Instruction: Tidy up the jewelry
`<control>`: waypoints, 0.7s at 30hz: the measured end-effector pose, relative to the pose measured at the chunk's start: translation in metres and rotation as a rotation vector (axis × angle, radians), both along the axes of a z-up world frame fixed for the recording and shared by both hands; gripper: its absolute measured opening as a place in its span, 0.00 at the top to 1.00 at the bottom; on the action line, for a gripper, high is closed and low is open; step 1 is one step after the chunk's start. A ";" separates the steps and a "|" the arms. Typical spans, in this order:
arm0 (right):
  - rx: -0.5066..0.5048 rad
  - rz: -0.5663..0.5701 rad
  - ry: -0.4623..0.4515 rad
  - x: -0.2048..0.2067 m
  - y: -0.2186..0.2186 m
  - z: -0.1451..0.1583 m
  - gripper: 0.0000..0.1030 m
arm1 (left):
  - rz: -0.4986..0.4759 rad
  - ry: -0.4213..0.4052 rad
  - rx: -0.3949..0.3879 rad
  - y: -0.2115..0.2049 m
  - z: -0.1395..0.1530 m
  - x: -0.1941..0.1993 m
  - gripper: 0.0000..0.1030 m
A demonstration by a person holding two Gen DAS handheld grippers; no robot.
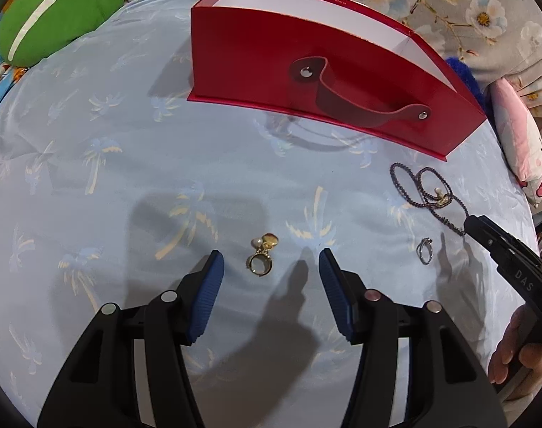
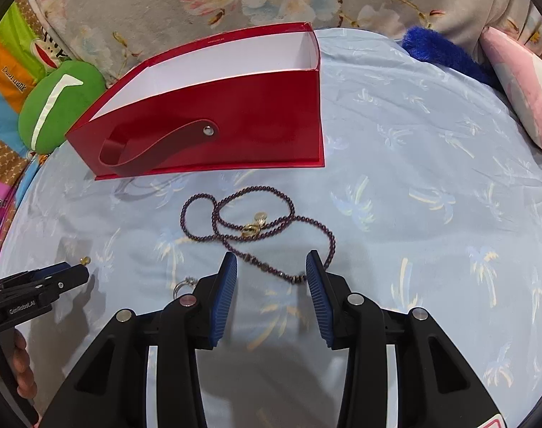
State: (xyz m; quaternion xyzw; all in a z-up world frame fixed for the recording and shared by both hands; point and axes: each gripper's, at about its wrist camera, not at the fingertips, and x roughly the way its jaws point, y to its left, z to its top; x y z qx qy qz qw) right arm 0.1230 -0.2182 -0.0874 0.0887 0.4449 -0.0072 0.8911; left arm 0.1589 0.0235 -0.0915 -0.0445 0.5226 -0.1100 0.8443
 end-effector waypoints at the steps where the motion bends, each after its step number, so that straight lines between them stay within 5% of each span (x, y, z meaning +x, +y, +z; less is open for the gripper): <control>1: 0.008 0.003 0.002 0.002 0.000 0.000 0.63 | 0.000 0.000 -0.002 -0.001 0.001 0.000 0.48; 5: 0.005 0.039 0.007 0.012 0.009 -0.002 0.71 | -0.020 0.009 -0.008 -0.008 -0.002 0.000 0.50; 21: -0.010 0.063 0.028 0.039 0.020 -0.016 0.86 | -0.032 0.038 -0.053 0.000 -0.006 0.002 0.87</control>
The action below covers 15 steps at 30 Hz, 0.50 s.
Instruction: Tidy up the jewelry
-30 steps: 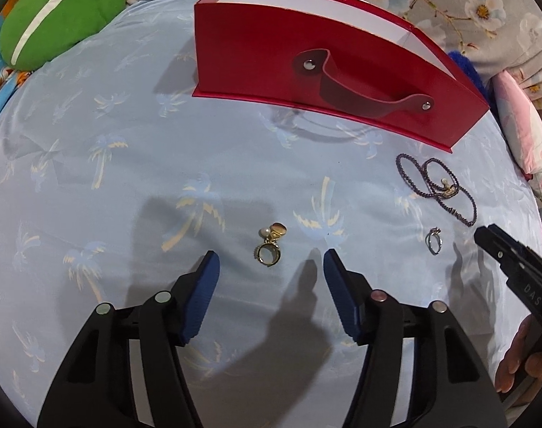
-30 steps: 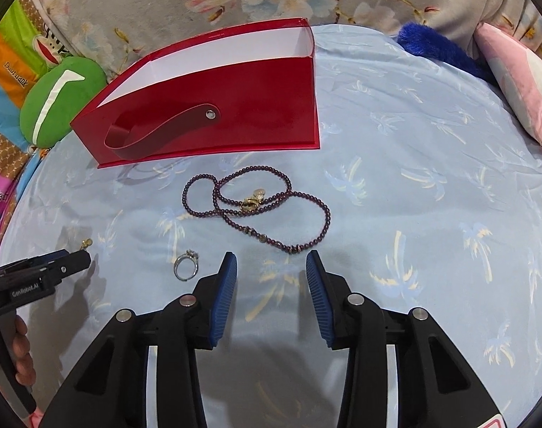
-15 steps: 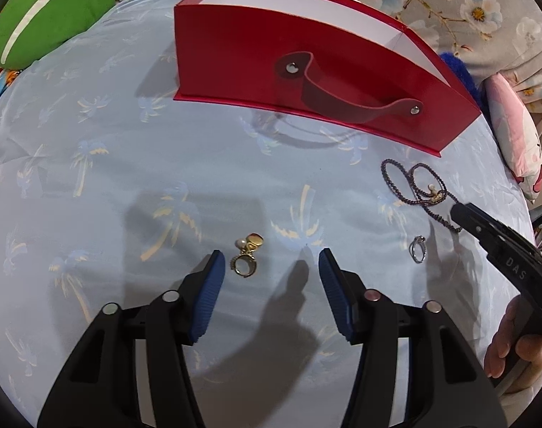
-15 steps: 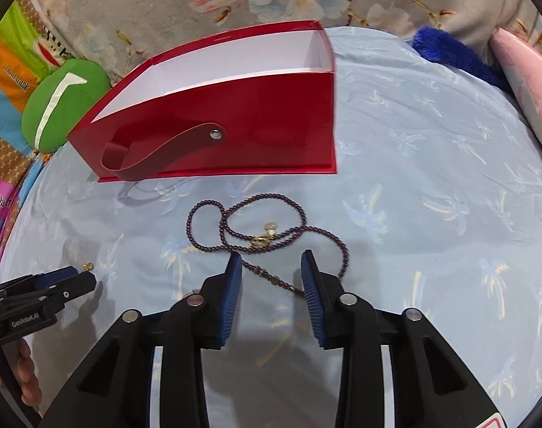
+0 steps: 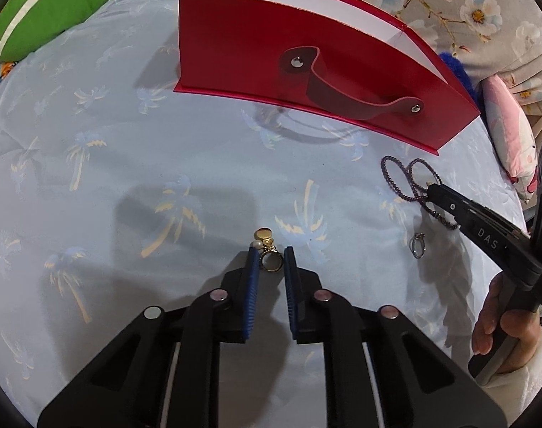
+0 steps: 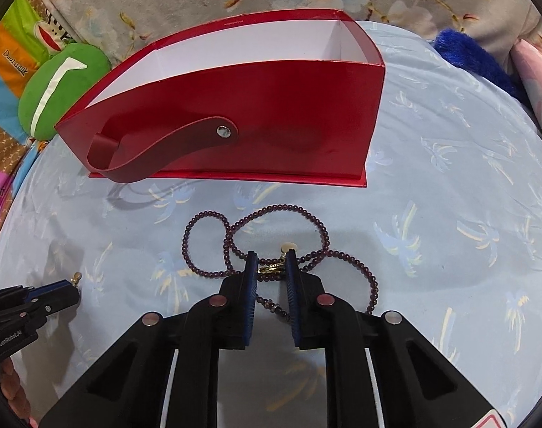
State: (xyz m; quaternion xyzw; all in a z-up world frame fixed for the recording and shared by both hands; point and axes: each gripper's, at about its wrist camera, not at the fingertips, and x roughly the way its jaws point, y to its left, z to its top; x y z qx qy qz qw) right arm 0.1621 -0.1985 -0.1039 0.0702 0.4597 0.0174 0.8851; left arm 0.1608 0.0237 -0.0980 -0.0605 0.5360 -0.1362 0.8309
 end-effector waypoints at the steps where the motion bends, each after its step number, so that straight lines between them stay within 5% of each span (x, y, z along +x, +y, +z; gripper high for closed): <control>1: 0.005 -0.002 -0.004 -0.001 -0.001 0.001 0.86 | 0.000 0.003 -0.004 0.000 0.000 0.000 0.87; 7: 0.032 -0.017 -0.048 -0.013 -0.006 0.020 0.86 | -0.014 -0.006 -0.030 0.000 0.009 -0.003 0.87; 15: 0.069 -0.021 -0.159 -0.028 -0.013 0.077 0.86 | -0.056 -0.108 -0.065 -0.006 0.061 -0.009 0.87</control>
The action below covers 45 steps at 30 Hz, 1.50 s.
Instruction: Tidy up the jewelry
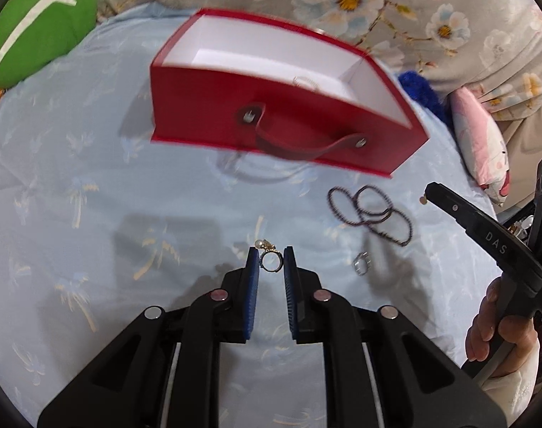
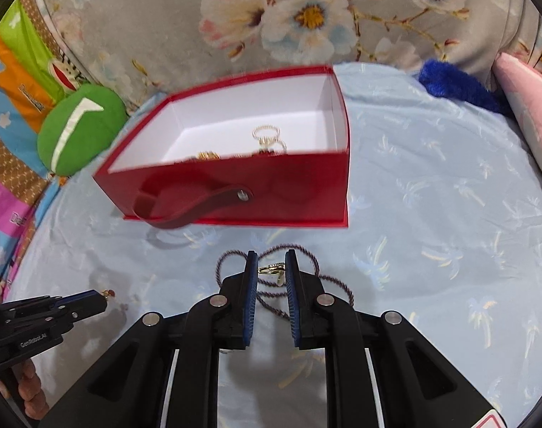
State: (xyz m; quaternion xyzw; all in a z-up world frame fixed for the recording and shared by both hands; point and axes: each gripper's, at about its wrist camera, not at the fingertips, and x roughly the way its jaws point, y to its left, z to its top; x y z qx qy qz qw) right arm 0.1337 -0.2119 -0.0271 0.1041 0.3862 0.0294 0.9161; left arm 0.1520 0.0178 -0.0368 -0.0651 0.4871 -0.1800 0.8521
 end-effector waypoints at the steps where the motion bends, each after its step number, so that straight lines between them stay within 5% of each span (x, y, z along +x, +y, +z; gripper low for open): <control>1: 0.005 0.002 -0.018 -0.001 -0.001 0.010 0.86 | -0.002 -0.015 -0.002 -0.001 0.008 0.000 0.87; 10: -0.008 0.057 -0.170 0.033 0.002 0.097 0.86 | -0.021 -0.195 -0.012 -0.012 0.096 0.049 0.87; 16: -0.028 0.077 -0.183 0.099 0.010 0.118 0.86 | 0.022 -0.283 0.048 -0.025 0.122 0.119 0.87; 25: -0.065 0.077 -0.067 0.185 0.025 0.070 0.86 | 0.063 -0.225 0.134 -0.044 0.069 0.201 0.87; 35: -0.075 0.082 0.039 0.215 0.031 0.016 0.85 | 0.100 -0.134 0.192 -0.050 0.014 0.230 0.86; 37: -0.077 0.078 0.043 0.215 0.031 0.012 0.76 | 0.112 -0.122 0.197 -0.049 0.008 0.232 0.86; 38: -0.080 0.073 0.036 0.214 0.031 0.013 0.71 | 0.114 -0.116 0.190 -0.048 0.007 0.233 0.80; 40: -0.095 0.043 -0.006 0.207 0.029 0.020 0.42 | 0.151 -0.122 0.166 -0.042 0.012 0.233 0.46; 41: -0.098 0.027 -0.036 0.202 0.026 0.025 0.39 | 0.187 -0.153 0.151 -0.036 0.020 0.230 0.33; 45: -0.097 -0.015 -0.150 0.173 0.013 0.064 0.38 | 0.230 -0.239 0.120 -0.019 0.059 0.213 0.18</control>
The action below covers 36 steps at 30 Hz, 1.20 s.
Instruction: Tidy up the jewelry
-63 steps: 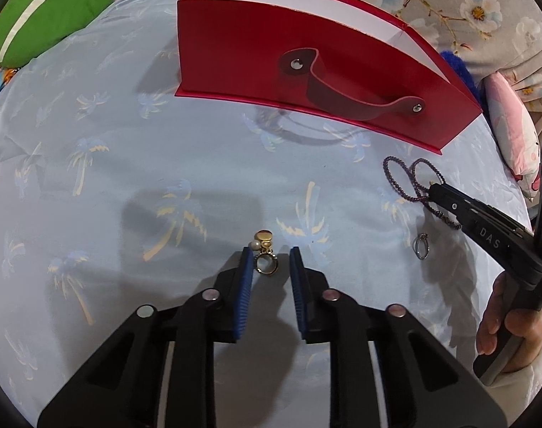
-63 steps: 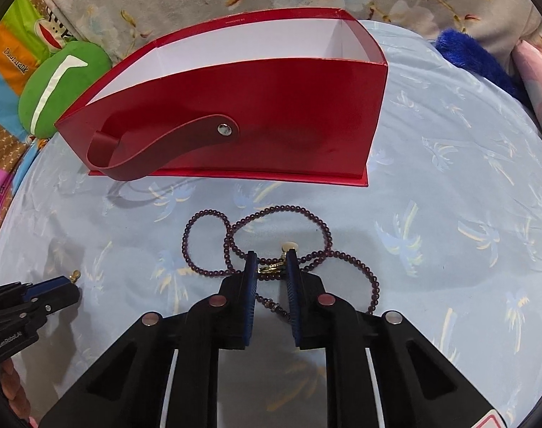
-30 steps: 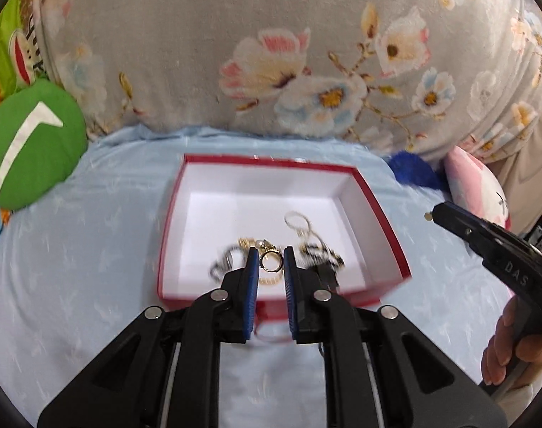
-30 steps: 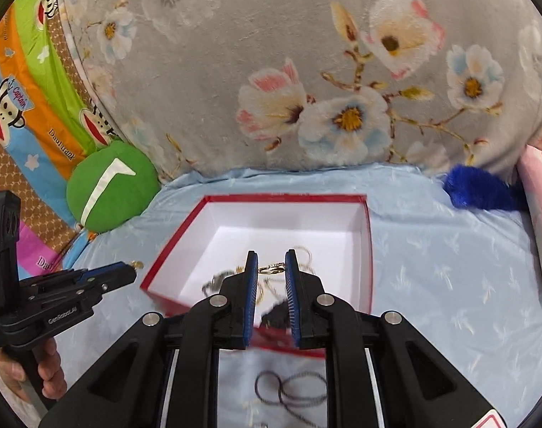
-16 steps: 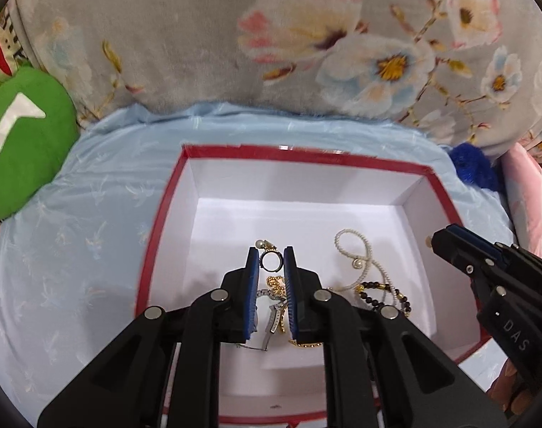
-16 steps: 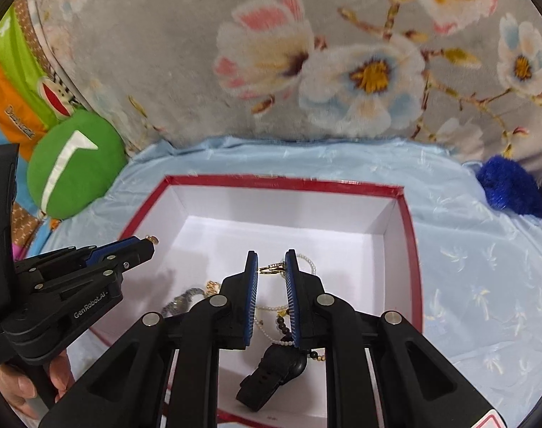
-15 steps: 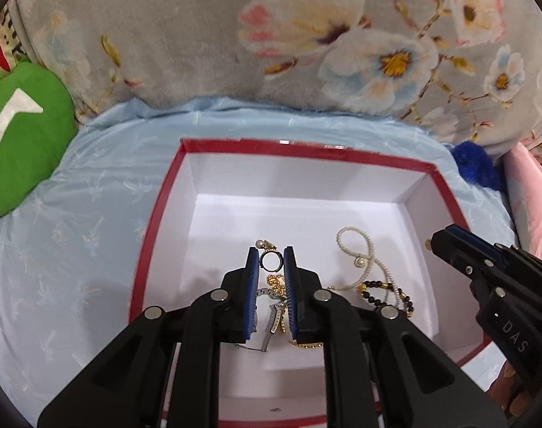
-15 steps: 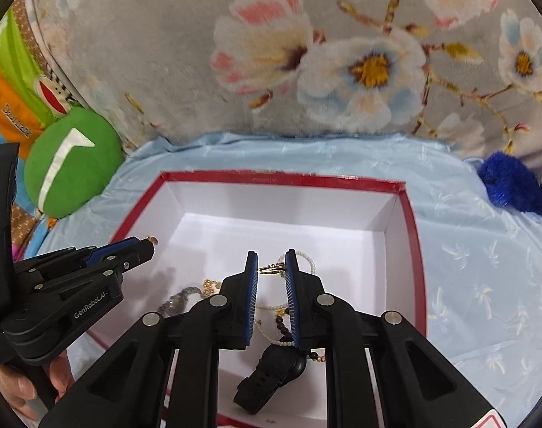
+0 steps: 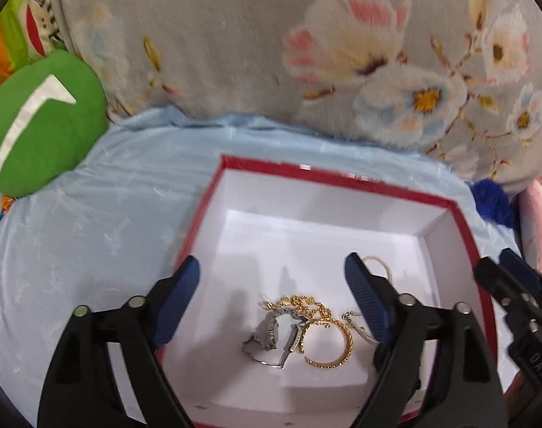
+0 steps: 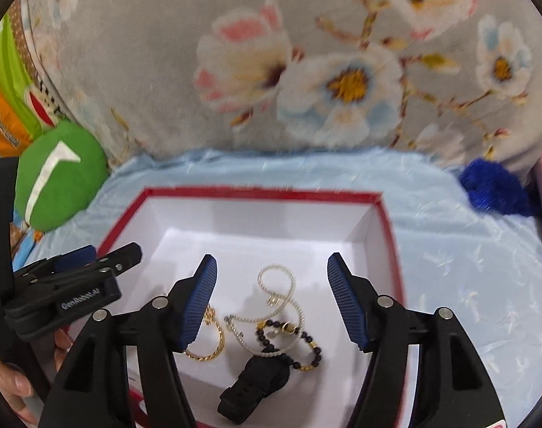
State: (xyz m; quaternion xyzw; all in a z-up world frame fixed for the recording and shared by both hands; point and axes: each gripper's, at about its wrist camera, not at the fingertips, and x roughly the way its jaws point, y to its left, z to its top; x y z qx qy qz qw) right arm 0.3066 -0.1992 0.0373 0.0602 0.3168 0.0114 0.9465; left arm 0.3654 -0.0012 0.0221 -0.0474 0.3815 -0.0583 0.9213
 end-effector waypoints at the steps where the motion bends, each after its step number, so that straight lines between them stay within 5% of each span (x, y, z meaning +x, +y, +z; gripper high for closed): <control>1: 0.001 -0.004 -0.036 -0.012 -0.004 0.012 0.37 | 0.003 -0.022 -0.011 0.004 0.010 -0.006 0.18; 6: -0.023 -0.004 -0.120 -0.076 -0.019 0.049 0.33 | 0.001 -0.093 0.000 0.023 0.054 -0.053 0.13; 10: -0.044 0.015 -0.100 -0.126 -0.028 0.045 0.33 | -0.062 -0.055 -0.018 0.027 0.056 -0.098 0.12; 16: -0.031 -0.001 0.069 -0.178 -0.037 -0.015 0.33 | -0.195 0.081 -0.021 0.007 0.003 -0.167 0.12; 24: 0.008 -0.068 0.240 -0.194 -0.047 -0.097 0.35 | -0.208 0.235 -0.012 -0.019 -0.077 -0.219 0.12; 29: 0.020 -0.087 0.279 -0.184 -0.049 -0.124 0.38 | -0.203 0.277 0.020 -0.036 -0.103 -0.229 0.12; 33: 0.032 -0.092 0.323 -0.171 -0.053 -0.142 0.54 | -0.219 0.287 0.040 -0.047 -0.111 -0.231 0.12; 36: 0.002 -0.101 0.315 -0.168 -0.050 -0.144 0.57 | -0.223 0.291 0.029 -0.049 -0.114 -0.232 0.13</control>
